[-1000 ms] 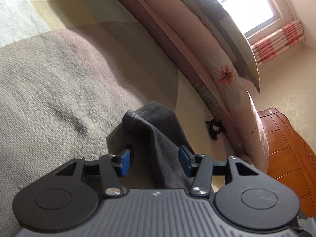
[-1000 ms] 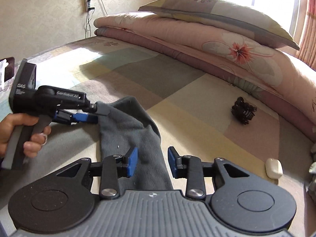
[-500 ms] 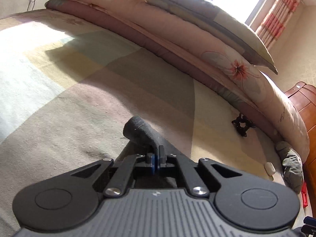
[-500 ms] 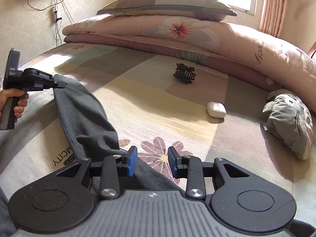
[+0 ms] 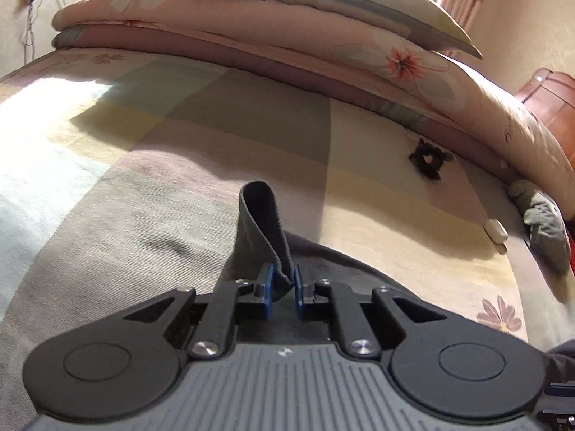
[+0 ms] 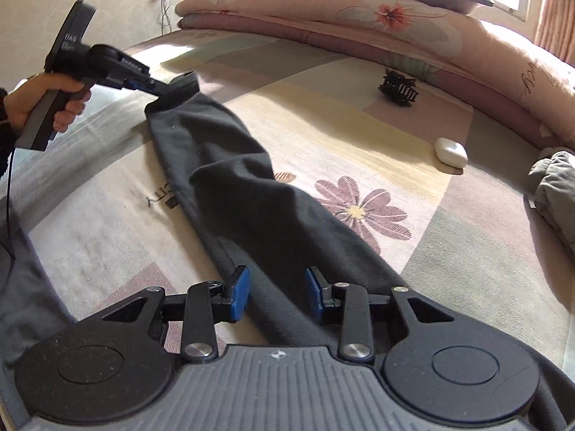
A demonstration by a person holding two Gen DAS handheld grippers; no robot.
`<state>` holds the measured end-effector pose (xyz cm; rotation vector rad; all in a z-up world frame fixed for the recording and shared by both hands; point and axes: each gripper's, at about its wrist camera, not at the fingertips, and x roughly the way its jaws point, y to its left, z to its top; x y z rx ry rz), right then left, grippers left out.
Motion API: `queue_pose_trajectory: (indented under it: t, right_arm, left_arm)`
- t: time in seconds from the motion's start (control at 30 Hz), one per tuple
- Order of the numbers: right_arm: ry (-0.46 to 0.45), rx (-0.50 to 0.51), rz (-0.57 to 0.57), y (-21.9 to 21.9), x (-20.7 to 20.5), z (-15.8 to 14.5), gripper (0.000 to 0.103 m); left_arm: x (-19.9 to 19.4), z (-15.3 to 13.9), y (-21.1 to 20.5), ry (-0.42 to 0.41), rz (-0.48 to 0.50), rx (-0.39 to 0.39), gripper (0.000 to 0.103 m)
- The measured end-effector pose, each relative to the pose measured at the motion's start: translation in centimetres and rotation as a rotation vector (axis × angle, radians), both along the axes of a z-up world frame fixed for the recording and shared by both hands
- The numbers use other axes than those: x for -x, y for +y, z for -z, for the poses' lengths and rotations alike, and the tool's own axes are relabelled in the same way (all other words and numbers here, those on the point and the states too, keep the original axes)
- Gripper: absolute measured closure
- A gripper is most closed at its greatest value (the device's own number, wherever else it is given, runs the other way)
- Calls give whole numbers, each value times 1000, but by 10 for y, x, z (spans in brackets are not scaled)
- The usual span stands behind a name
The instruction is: Fold clothes
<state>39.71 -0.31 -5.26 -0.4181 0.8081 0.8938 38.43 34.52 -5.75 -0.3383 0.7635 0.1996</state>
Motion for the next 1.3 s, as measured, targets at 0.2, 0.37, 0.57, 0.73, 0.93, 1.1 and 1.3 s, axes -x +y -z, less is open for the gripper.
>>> queue_pose_trajectory:
  t: [0.2, 0.37, 0.57, 0.73, 0.93, 1.1, 1.3]
  right_arm:
    - [8, -29, 8, -1, -2, 2, 64]
    - [-14, -61, 93, -23, -22, -8, 59]
    - [12, -93, 187, -43, -37, -7, 59]
    - [-31, -59, 188, -52, -26, -7, 57]
    - [-47, -81, 222, -60, -20, -11, 53]
    - [-37, -117, 246, -64, -18, -16, 51]
    - [-9, -128, 249, -60, -17, -13, 49]
  left_arm:
    - [-8, 4, -89, 58, 263, -52, 78]
    - [-10, 2, -148, 45, 426, -145, 64]
    - [-16, 19, -182, 15, 488, -119, 58]
    - [-17, 18, -127, -21, 371, -57, 58]
    - [-15, 30, -9, 19, 86, 75, 59]
    - [-3, 4, 51, -23, -147, -77, 59]
    - [-4, -11, 7, -50, 45, -60, 44]
